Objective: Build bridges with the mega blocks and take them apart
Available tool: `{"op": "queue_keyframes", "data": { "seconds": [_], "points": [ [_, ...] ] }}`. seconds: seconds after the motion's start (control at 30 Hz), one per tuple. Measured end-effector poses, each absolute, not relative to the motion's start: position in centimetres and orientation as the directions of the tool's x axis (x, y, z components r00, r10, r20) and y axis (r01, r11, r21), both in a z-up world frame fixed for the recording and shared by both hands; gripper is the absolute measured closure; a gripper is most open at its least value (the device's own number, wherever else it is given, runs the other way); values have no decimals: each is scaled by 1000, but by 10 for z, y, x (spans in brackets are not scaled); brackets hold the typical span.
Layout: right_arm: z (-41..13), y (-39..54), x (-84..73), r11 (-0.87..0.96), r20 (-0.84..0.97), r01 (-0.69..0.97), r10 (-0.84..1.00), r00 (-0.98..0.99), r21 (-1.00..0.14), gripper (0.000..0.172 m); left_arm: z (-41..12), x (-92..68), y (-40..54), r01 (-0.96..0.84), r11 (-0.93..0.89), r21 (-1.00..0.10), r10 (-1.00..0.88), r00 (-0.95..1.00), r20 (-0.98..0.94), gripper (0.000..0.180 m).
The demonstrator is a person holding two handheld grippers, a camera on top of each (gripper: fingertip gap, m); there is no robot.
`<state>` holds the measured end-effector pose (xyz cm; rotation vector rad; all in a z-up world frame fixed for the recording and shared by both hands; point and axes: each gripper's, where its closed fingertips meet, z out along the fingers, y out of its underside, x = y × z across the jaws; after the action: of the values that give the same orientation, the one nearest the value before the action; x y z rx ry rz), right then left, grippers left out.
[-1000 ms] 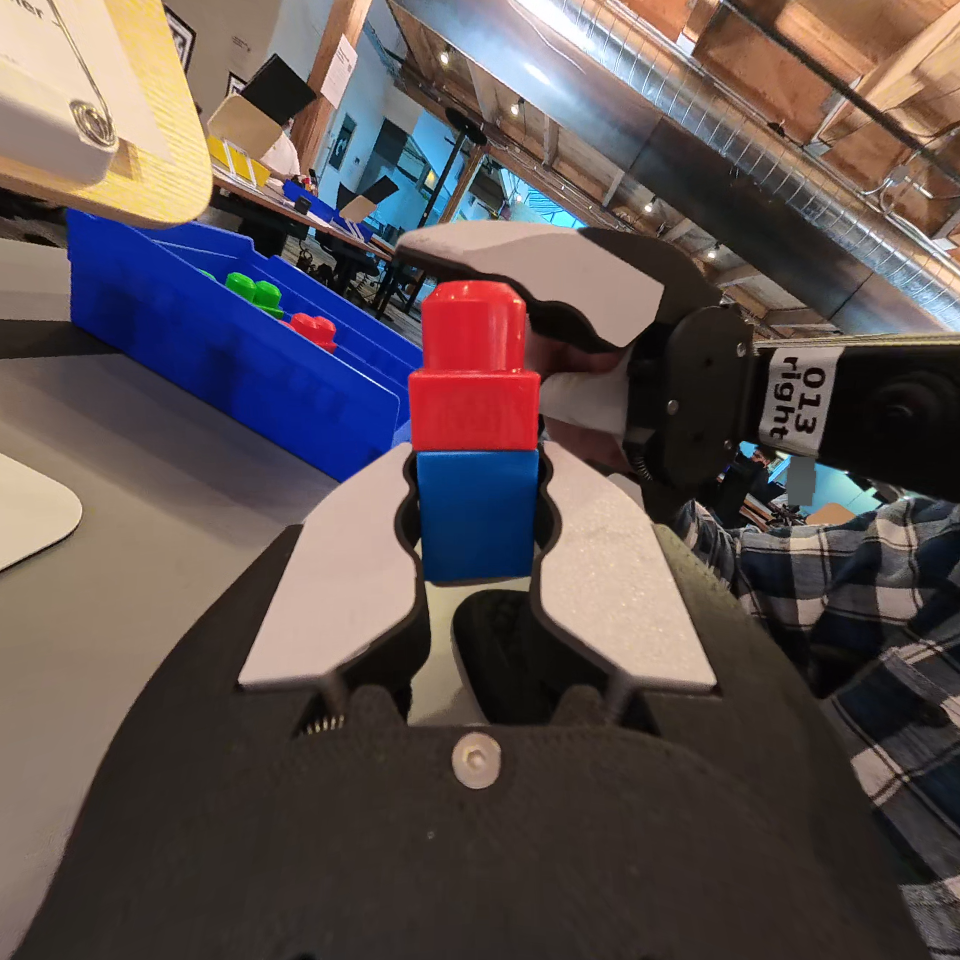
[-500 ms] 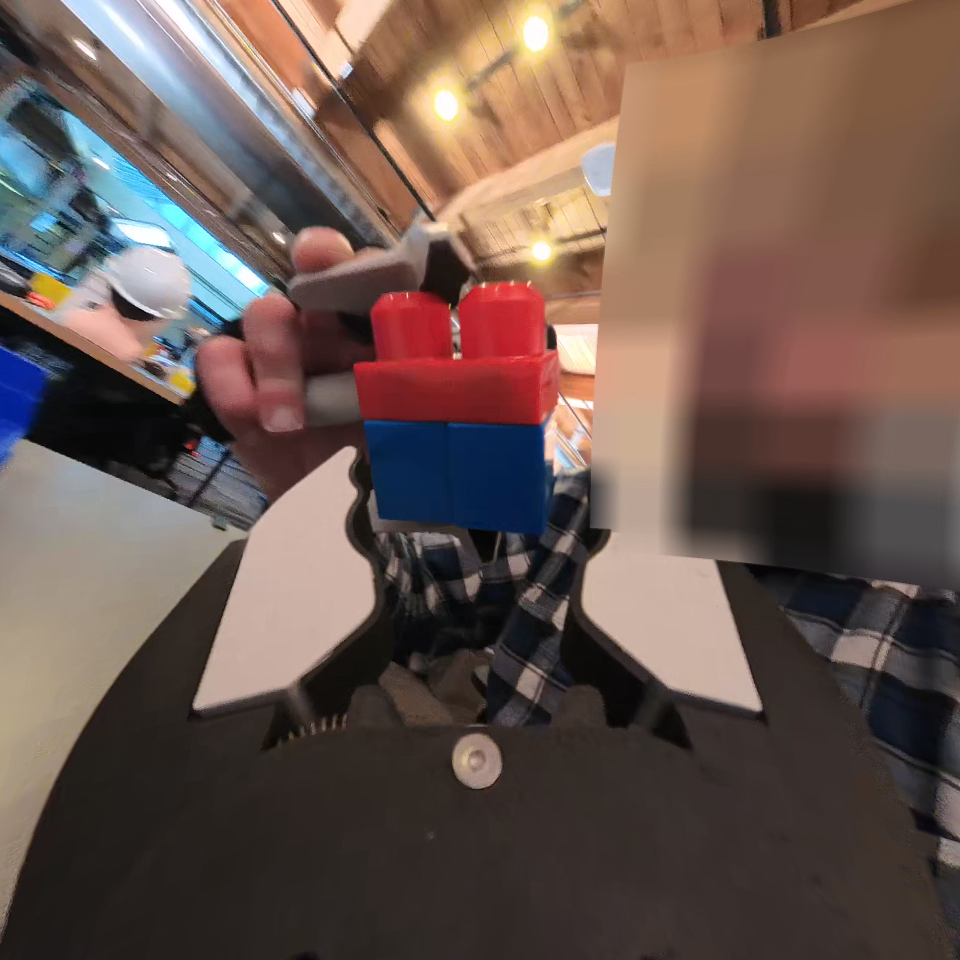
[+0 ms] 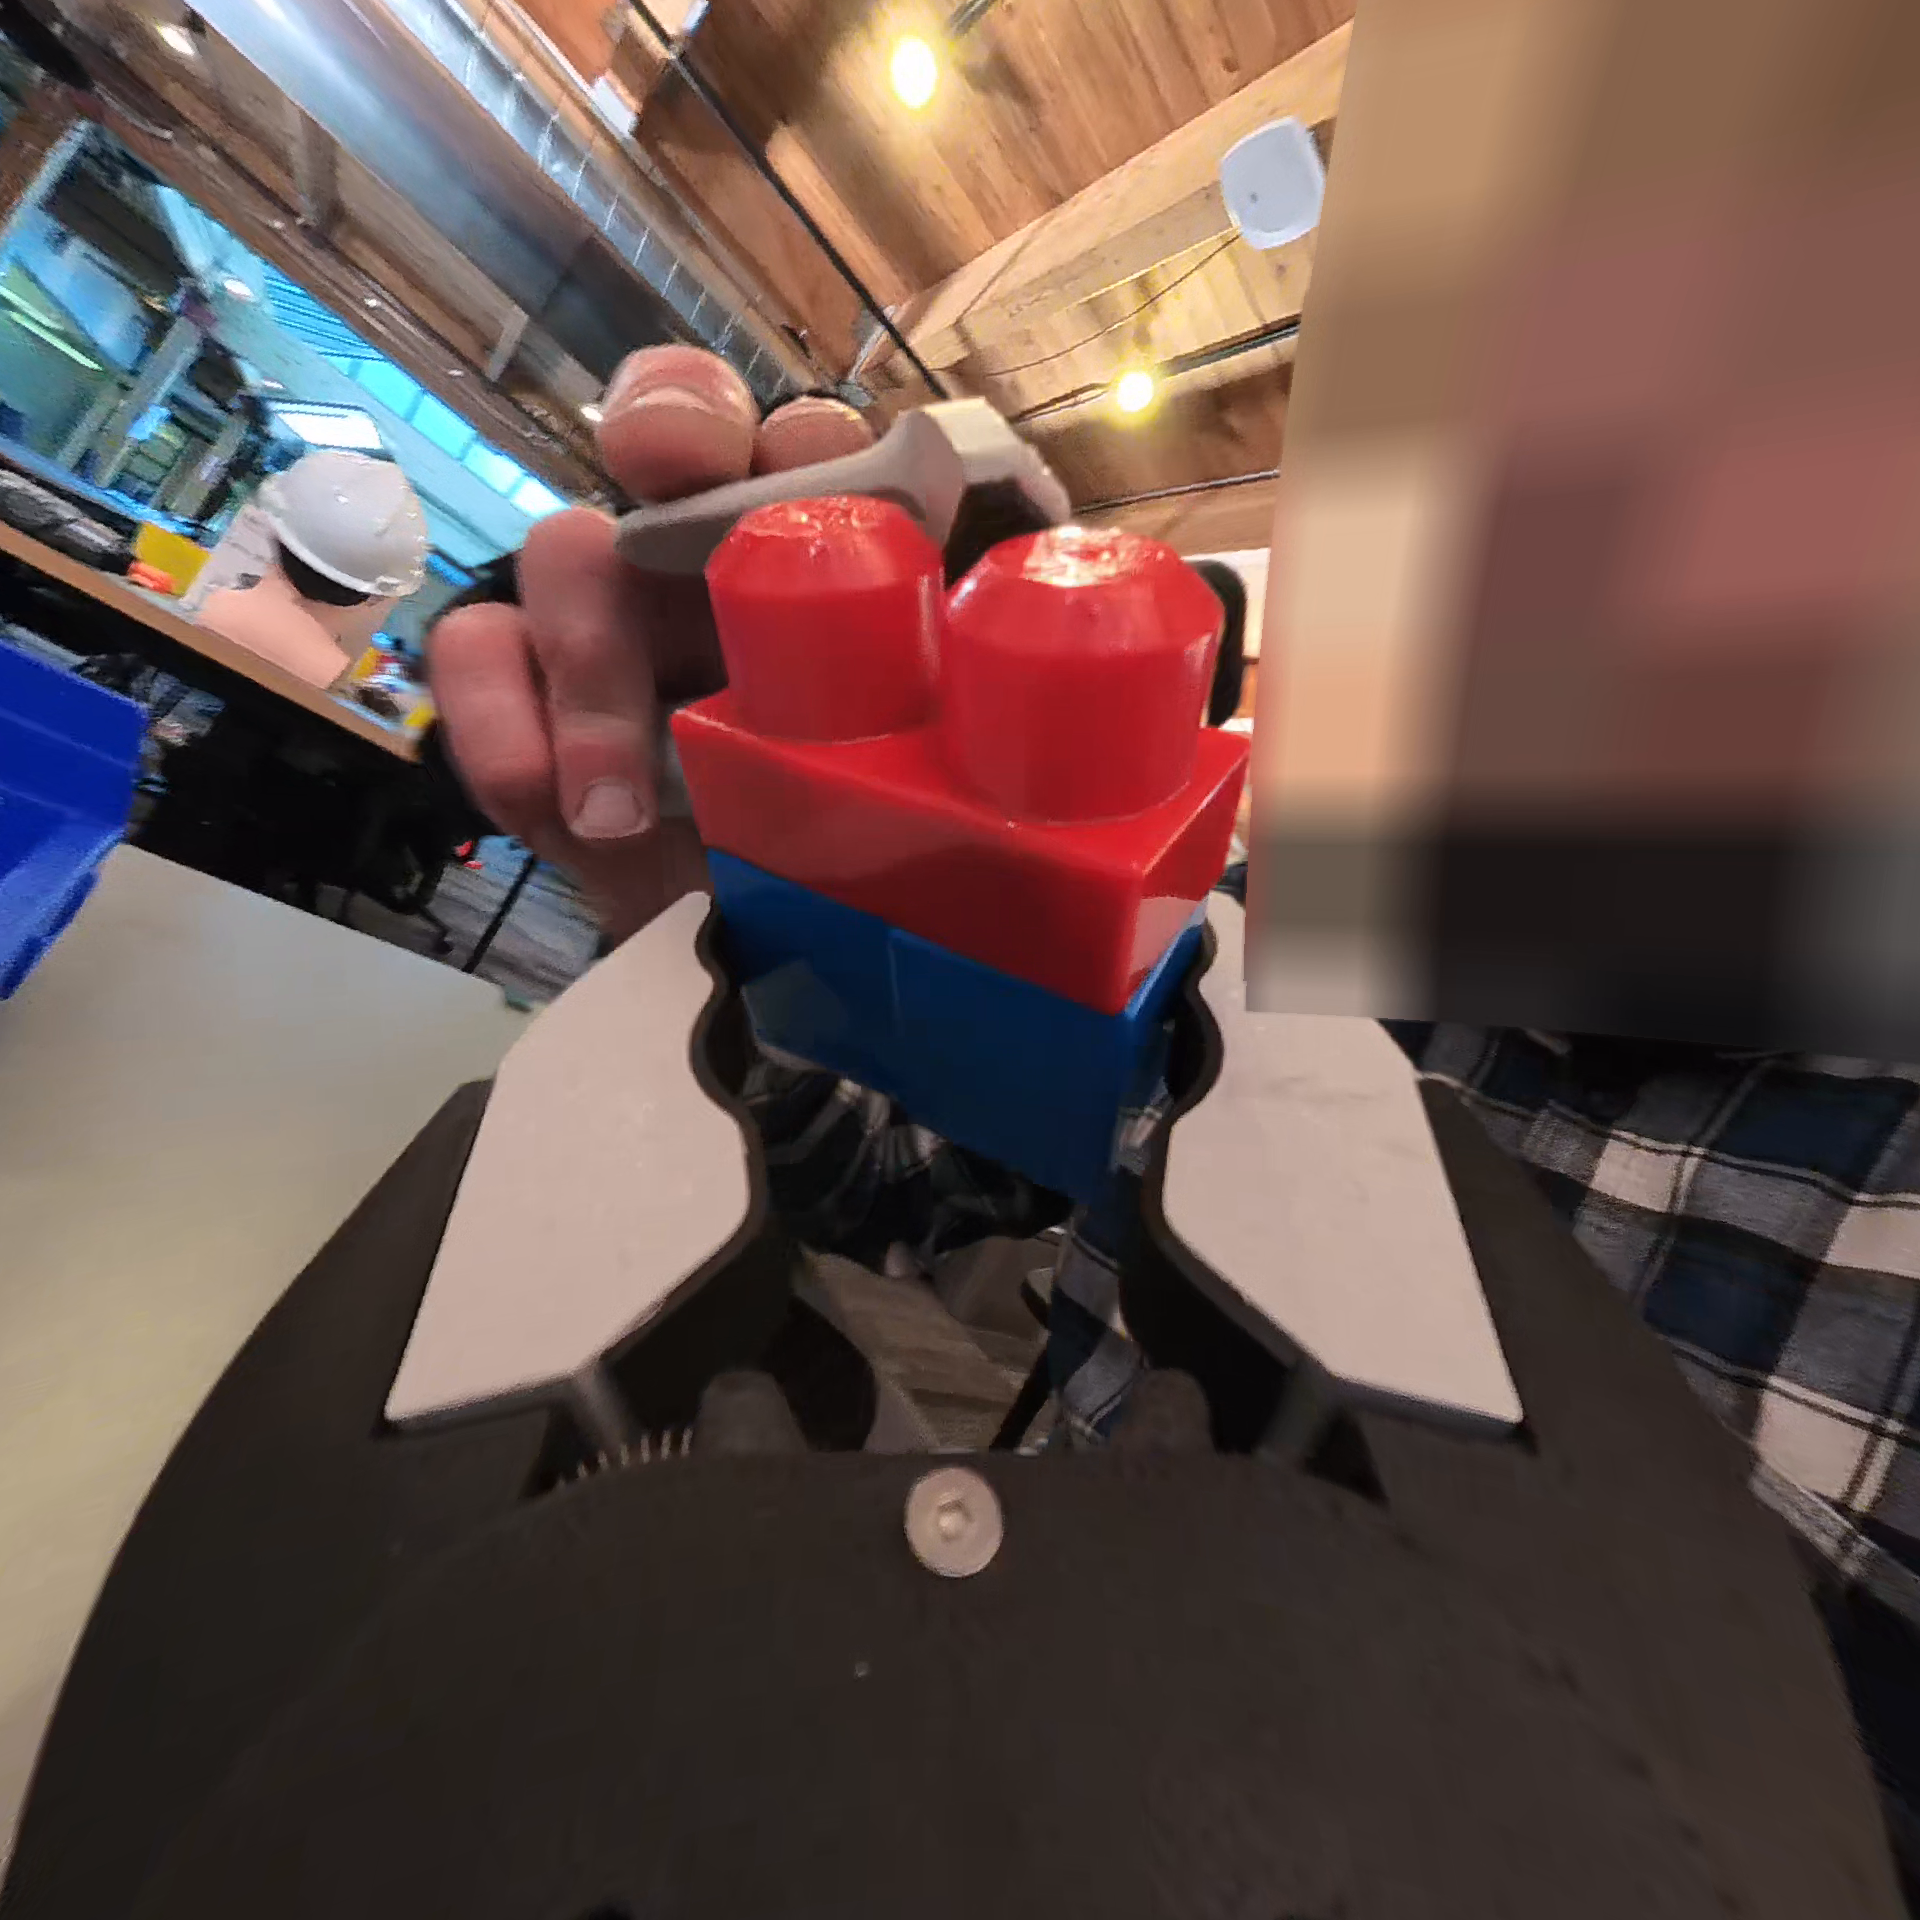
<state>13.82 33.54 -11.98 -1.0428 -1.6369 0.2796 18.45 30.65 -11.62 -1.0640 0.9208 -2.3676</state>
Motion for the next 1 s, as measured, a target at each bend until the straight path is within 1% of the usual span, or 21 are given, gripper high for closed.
{"op": "queue_keyframes", "data": {
  "seconds": [0.07, 0.17, 0.3, 0.33, 0.37, 0.5, 0.6, 0.73, 0.83, 0.93, 1.0],
  "points": [
    [-123, 336, 145, 555, 655, 547, 755, -15, -627, 71, -125, 187, 312, 56, -684, -728, -615, -579, 534, 101],
    [-125, 345, 156, 547, 707, 663, 706, -38, -511, 65, -132, 188, 322, 51, -635, -771, -696, -470, 543, 101],
    [-140, 354, 156, 526, 750, 758, 657, -75, -385, 68, -139, 192, 325, -5, -613, -790, -729, -382, 568, 101],
    [-144, 356, 155, 523, 753, 767, 653, -82, -371, 68, -141, 193, 322, -26, -603, -798, -731, -384, 565, 101],
    [-148, 355, 152, 525, 747, 764, 660, -86, -376, 64, -141, 195, 319, -36, -597, -802, -732, -385, 562, 101],
    [-163, 354, 147, 515, 721, 767, 686, -101, -383, 65, -151, 206, 304, -124, -574, -810, -726, -381, 572, 101],
    [-168, 354, 147, 529, 725, 755, 681, -106, -387, 67, -156, 208, 305, -138, -555, -820, -750, -343, 565, 101],
    [-167, 349, 145, 536, 719, 732, 689, -90, -421, 73, -158, 207, 301, -173, -555, -813, -736, -354, 577, 101],
    [-159, 346, 142, 546, 725, 693, 687, -49, -471, 74, -152, 202, 298, -161, -565, -809, -709, -408, 576, 100],
    [-141, 340, 143, 553, 713, 613, 701, 23, -564, 75, -137, 190, 301, -93, -625, -775, -639, -508, 577, 103],
    [-133, 335, 141, 575, 711, 556, 702, 42, -600, 75, -130, 184, 302, -59, -651, -757, -604, -562, 564, 98]
  ]
}}
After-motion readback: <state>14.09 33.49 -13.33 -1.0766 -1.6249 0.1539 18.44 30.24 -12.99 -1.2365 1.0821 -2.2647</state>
